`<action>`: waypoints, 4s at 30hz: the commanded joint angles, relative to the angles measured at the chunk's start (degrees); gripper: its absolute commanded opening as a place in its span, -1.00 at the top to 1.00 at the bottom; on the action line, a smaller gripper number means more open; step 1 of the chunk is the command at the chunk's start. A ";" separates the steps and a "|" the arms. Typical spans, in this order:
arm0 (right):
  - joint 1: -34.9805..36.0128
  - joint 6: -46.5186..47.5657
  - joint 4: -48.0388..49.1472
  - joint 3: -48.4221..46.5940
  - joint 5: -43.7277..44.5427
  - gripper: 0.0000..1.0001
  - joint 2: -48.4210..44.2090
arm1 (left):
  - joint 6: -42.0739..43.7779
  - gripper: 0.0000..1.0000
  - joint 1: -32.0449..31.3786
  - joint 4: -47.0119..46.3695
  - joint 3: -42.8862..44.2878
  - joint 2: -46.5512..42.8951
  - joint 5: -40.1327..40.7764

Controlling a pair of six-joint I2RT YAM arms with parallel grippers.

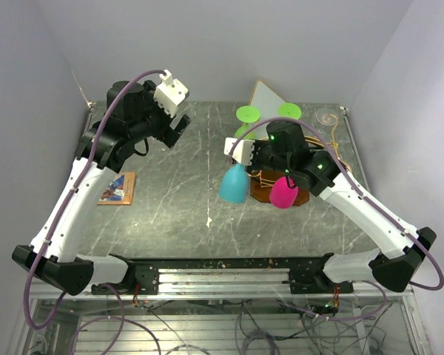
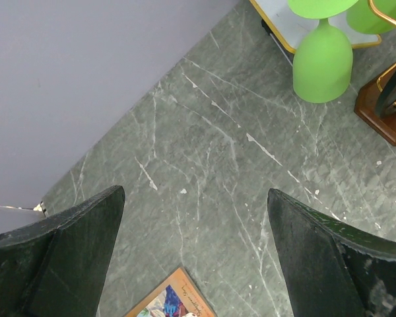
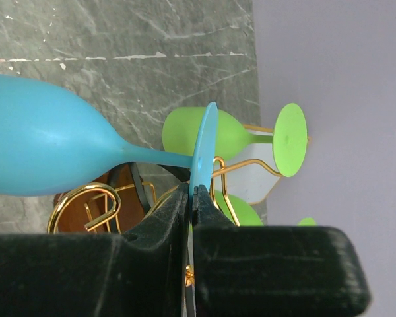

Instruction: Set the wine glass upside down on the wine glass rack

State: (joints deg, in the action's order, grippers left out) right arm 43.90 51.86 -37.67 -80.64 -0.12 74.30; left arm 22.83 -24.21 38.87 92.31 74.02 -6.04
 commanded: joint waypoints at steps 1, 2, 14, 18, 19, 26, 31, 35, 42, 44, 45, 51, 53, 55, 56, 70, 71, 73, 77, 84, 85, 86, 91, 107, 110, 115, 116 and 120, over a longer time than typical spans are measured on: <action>0.31 2.02 1.33 1.21 1.96 1.00 -2.11 | 0.67 -0.99 -0.14 -1.00 2.08 0.56 1.27; 0.38 2.22 1.26 1.43 1.99 1.00 -2.33 | 0.64 -0.99 -0.14 -0.99 2.02 0.60 1.36; 0.18 4.28 0.03 2.37 3.05 1.00 -4.02 | 0.57 -0.99 -0.05 -0.38 2.24 1.30 0.75; -0.15 4.90 -0.57 2.46 2.98 1.00 -4.45 | 0.66 -0.99 -0.05 -0.25 2.17 1.39 0.83; -0.26 5.11 -0.92 2.38 2.94 1.00 -4.51 | 0.72 -0.99 -0.05 -0.28 2.17 1.44 0.85; -0.81 6.56 -3.32 1.19 2.87 1.00 -5.04 | 0.81 -0.99 -0.05 -0.33 1.87 1.39 0.86; -1.46 7.27 -4.38 1.21 2.45 1.00 -5.31 | 0.91 -0.99 -0.06 -0.46 1.56 1.05 0.75; -2.34 7.50 -5.15 0.81 1.85 1.00 -5.80 | 0.90 -0.99 -0.05 -0.46 1.34 0.96 0.69; -5.00 9.75 -9.52 -0.03 -3.47 1.00 -7.80 | 0.83 -0.99 -0.05 -0.55 1.19 0.86 0.34; -5.94 9.71 -9.94 -0.04 -5.07 1.00 -8.47 | 0.73 -0.99 -0.05 -0.51 1.35 0.95 0.17; -6.38 9.75 -10.08 -0.04 -5.82 1.00 -8.71 | 0.66 -0.99 -0.05 -0.47 1.44 1.02 0.01; -9.16 10.74 -11.44 0.84 -9.44 1.00 -10.50 | 0.38 -0.99 -0.05 -0.12 2.08 1.23 -0.54; -9.91 10.98 -11.59 1.30 -10.61 1.00 -11.07 | 0.29 -0.99 -0.05 -0.11 2.02 1.07 -0.71; -10.58 11.06 -11.68 1.51 -11.79 1.00 -11.63 | 0.29 -0.99 -0.04 -0.11 1.91 0.91 -0.81; -10.85 11.07 -11.78 1.54 -12.51 1.00 -11.83 | 0.29 -0.99 -0.04 -0.07 1.86 0.87 -0.86; -13.44 10.66 -13.37 1.71 -21.86 1.00 -12.59 | 0.81 -0.99 -0.05 -0.73 0.00 -1.14 -0.55; -13.59 10.71 -13.46 1.72 -22.46 1.00 -12.50 | 0.88 -0.99 -0.05 -0.77 -0.14 -1.32 -0.59; -13.71 10.65 -13.75 1.64 -23.53 1.00 -12.35 | 0.98 -0.99 -0.05 -0.94 -0.56 -1.57 -0.55; -14.09 10.06 -13.77 1.30 -26.34 1.00 -12.13 | 1.30 -0.99 -0.05 -1.24 -1.27 -1.92 -0.44; -14.63 8.47 -12.88 1.55 -30.08 1.00 -11.23 | 1.46 -0.99 -0.05 -1.52 -2.17 -2.65 -0.46; -14.63 8.32 -12.87 1.42 -30.18 1.00 -11.05 | 1.58 -0.99 -0.05 -1.60 -2.36 -2.79 -0.46; -14.73 8.20 -12.87 1.29 -30.32 1.00 -10.98 | 1.66 -0.99 -0.05 -1.67 -2.58 -3.01 -0.46; -15.19 7.27 -12.66 1.02 -32.91 1.00 -11.08 | 1.79 -0.99 -0.05 -1.96 -3.43 -3.70 -0.42; -17.80 2.21 -8.83 2.81 -36.20 0.95 -11.94 | 1.40 -0.99 -0.05 -1.96 -4.13 -4.63 -1.23; -17.80 1.52 -8.03 2.79 -36.73 0.96 -11.24 | 1.20 -0.99 -0.05 -1.87 -3.99 -4.34 -1.37; -17.24 1.56 -7.52 2.38 -36.88 0.96 -10.42 | 1.38 -0.99 -0.05 -1.87 -3.98 -4.26 -1.10; -17.00 1.66 -7.53 2.34 -36.81 0.96 -10.19 | 1.36 -0.99 -0.05 -1.91 -3.98 -4.24 -1.08; -16.04 2.08 -7.38 2.63 -36.41 0.92 -9.48 | 1.32 -0.99 -0.05 -1.88 -3.73 -3.84 -1.08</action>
State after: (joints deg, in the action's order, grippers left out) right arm 26.72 54.81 -48.71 -77.97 -33.95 64.31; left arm 24.05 -24.21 38.79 88.27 70.28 -6.26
